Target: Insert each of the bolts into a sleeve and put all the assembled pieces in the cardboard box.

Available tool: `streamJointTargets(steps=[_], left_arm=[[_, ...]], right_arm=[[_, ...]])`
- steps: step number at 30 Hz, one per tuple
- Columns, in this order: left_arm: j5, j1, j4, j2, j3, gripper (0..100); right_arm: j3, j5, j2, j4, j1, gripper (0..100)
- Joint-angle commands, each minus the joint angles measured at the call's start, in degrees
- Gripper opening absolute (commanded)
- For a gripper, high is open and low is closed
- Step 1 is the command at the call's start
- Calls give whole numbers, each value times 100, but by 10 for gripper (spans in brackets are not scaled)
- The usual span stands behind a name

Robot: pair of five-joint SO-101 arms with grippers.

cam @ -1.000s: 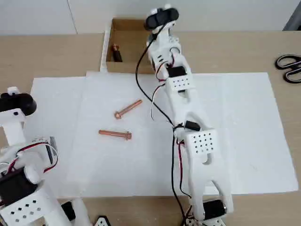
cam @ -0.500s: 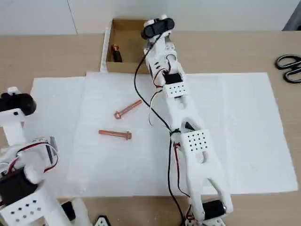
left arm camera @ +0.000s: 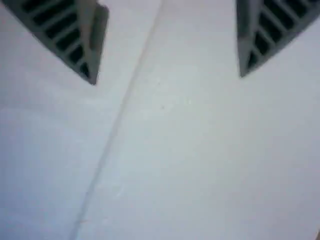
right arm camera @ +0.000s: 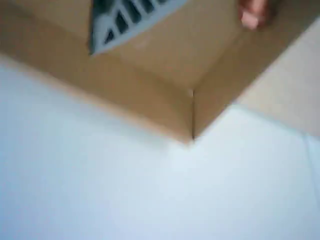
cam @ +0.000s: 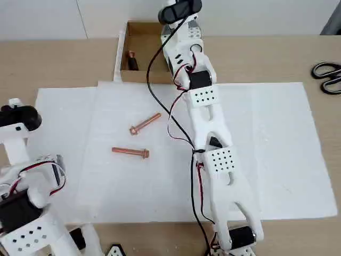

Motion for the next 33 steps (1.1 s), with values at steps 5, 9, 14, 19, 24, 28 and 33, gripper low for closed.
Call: streamJointTargets(steps=[5, 9, 14, 19, 24, 28, 33], left_arm=[[-9, -18, 18, -53, -40, 175], [-9, -18, 18, -53, -40, 175], [-9, -18, 18, -53, -31, 175], [-9, -18, 9, -53, -22, 175], [-9, -18, 9, -53, -22, 175], [-9, -18, 9, -53, -22, 175], [-9, -18, 9, -53, -22, 175]], right_arm=[[-299, 53, -1982, 2062, 207, 224], [-299, 53, -2844, 3547, 163, 224], [-299, 53, -4022, 5332, 163, 224], [-290, 53, -5051, 5745, 321, 224], [-281, 53, -5912, 5789, 391, 223], [-158, 62, -6404, 5807, 391, 223], [1257, 62, -7169, 5807, 391, 223]])
